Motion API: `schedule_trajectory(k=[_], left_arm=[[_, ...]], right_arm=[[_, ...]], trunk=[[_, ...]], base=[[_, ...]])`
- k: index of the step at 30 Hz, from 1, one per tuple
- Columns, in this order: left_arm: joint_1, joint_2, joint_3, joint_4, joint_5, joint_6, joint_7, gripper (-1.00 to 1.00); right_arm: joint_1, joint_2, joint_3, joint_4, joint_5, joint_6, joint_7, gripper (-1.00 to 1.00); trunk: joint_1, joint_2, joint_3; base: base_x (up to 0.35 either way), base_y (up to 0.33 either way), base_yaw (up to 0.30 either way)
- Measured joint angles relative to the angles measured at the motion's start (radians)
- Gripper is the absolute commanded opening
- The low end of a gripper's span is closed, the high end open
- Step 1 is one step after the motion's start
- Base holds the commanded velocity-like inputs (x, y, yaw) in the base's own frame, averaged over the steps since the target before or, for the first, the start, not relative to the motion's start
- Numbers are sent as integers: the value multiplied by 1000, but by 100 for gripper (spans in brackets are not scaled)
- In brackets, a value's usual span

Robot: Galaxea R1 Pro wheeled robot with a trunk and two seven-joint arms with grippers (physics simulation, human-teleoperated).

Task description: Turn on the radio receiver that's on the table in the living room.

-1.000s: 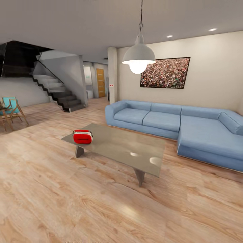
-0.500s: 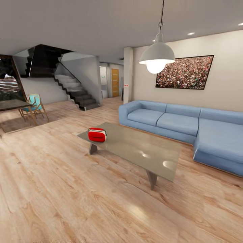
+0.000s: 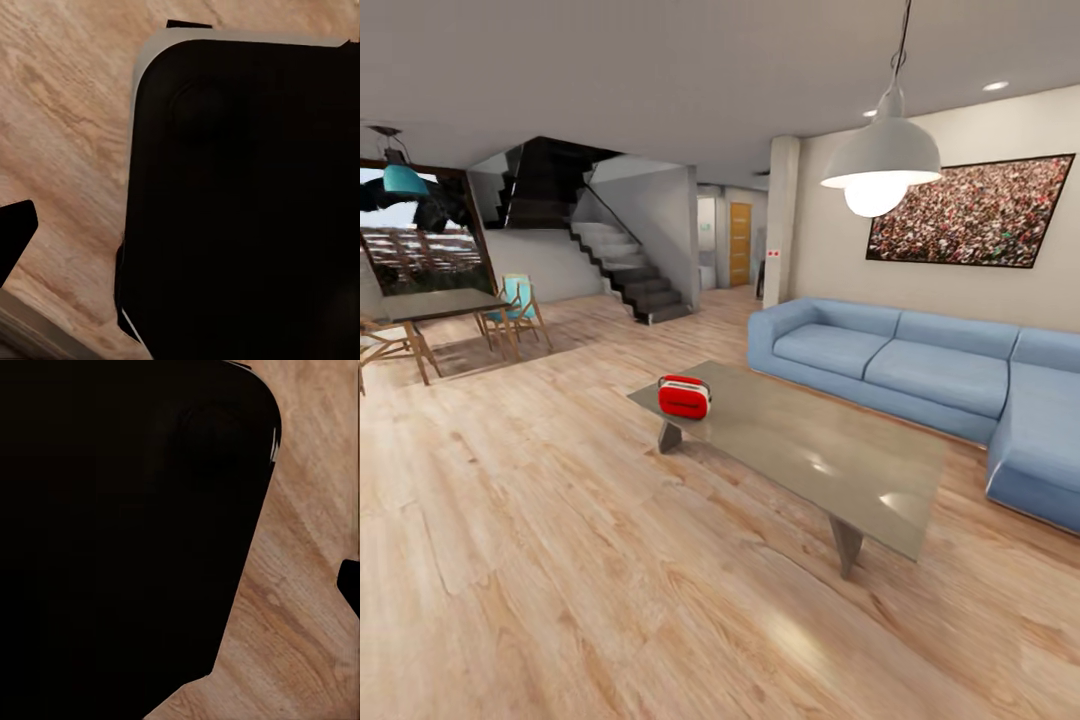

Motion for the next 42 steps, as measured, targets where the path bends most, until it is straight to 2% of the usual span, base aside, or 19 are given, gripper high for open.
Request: schedule_trajectory(k=[4, 8, 16, 42], left_arm=[[0, 6, 46, 0, 23, 0, -6, 100], [0, 7, 64, 0, 32, 0, -8, 100], [0, 7, 66, -1, 33, -1, -8, 100], [0, 7, 66, -1, 33, -1, -8, 100]], right_arm=[[0, -1, 0, 0, 0, 0, 0, 100], [0, 0, 0, 0, 0, 0, 0, 100], [0, 2, 1, 0, 0, 0, 0, 100], [0, 2, 2, 0, 5, 0, 0, 100]], trunk=[[0, 0, 0], [0, 0, 0], [0, 0, -1], [0, 0, -11]], base=[[296, 0, 35], [323, 0, 6], [327, 0, 123], [325, 0, 266]])
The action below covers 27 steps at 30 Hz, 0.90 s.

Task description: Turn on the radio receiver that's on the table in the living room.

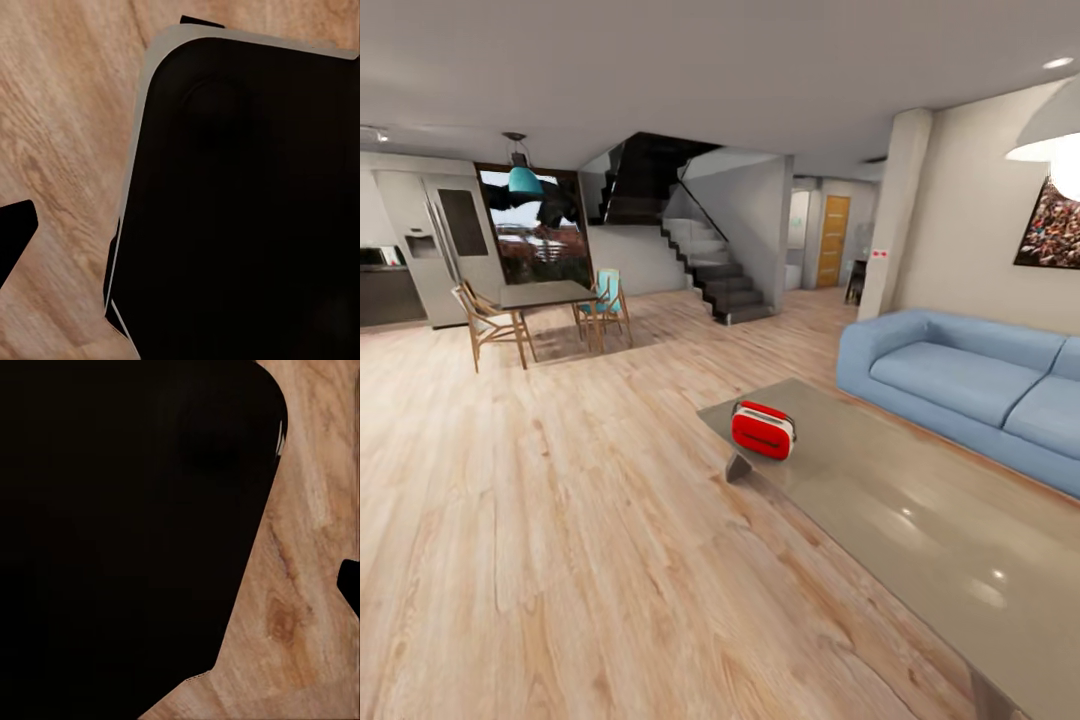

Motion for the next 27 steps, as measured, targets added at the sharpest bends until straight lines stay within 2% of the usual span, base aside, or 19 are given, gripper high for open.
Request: schedule_trajectory(k=[10, 27], left_arm=[[0, 0, 0, 0, 0, -1, 0, 100], [0, 0, 0, 0, 0, -2, 0, 100]], right_arm=[[0, -1, 0, 0, -1, 0, 0, 100], [0, -2, 0, 0, -6, 0, 1, 100]], trunk=[[0, 0, -6], [0, 0, -7]], base=[[325, 0, 251], [325, 0, 19]])
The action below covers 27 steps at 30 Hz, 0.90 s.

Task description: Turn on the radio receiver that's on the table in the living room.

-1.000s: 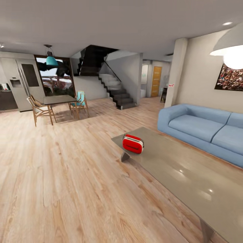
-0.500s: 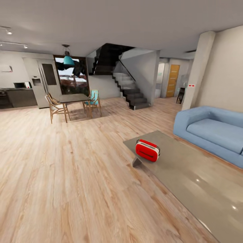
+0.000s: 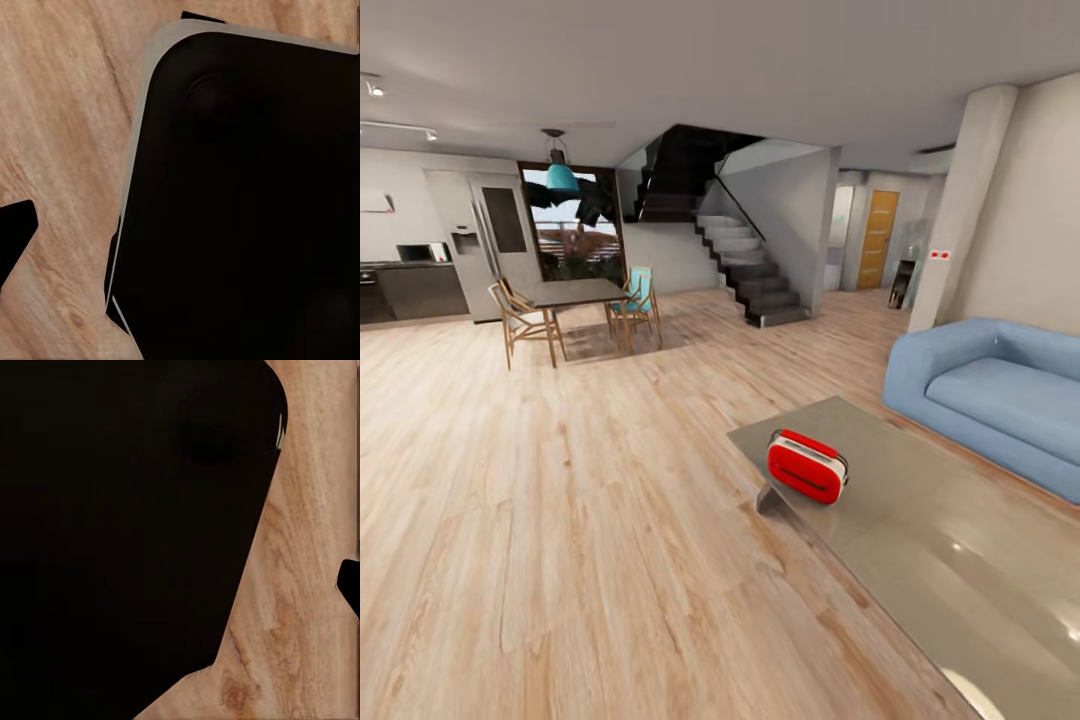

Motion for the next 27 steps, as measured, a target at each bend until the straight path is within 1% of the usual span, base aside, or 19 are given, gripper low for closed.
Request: schedule_trajectory(k=[27], left_arm=[[0, 1, 0, 0, 0, 0, 0, 100]], right_arm=[[0, -1, 0, 0, 0, 1, 1, 100]], trunk=[[0, 0, 0]], base=[[325, 0, 0]])
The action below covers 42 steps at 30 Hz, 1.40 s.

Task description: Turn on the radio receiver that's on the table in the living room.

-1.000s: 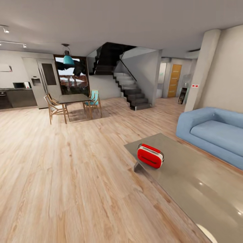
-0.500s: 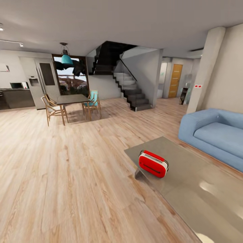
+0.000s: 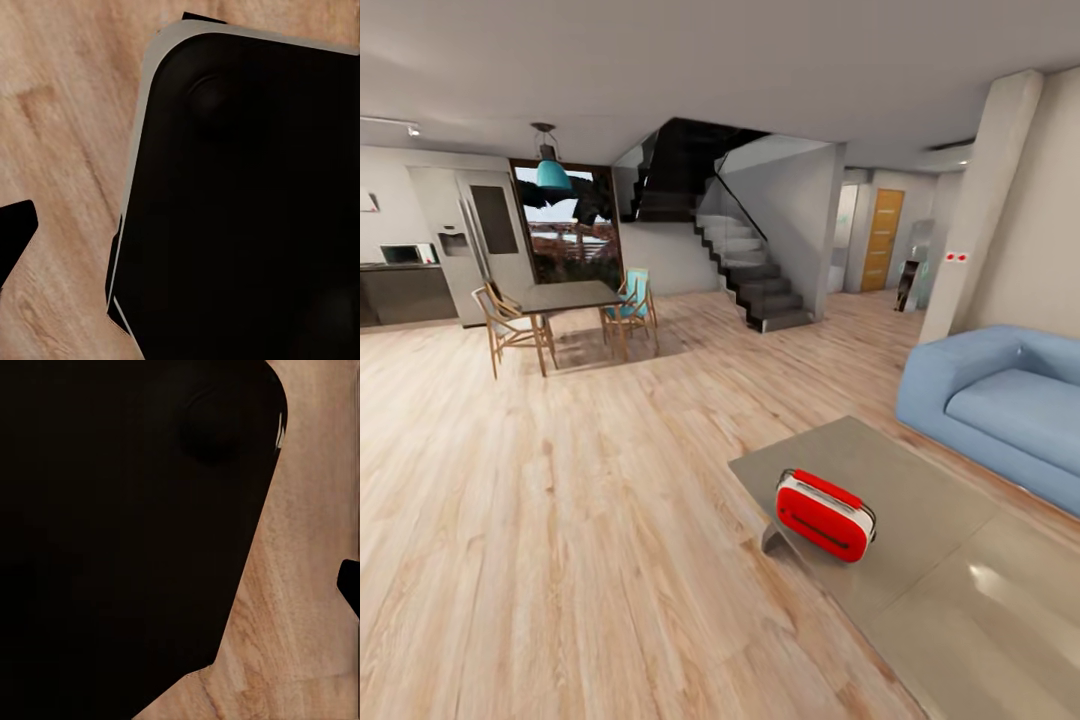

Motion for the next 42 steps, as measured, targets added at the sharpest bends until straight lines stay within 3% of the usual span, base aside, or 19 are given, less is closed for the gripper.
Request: schedule_trajectory(k=[42], left_arm=[[0, 1, 0, 1, 1, 0, 0, 100]], right_arm=[[0, 1, 0, 0, 0, 0, 0, 100]], trunk=[[0, 0, 0]], base=[[325, 37, 0]])
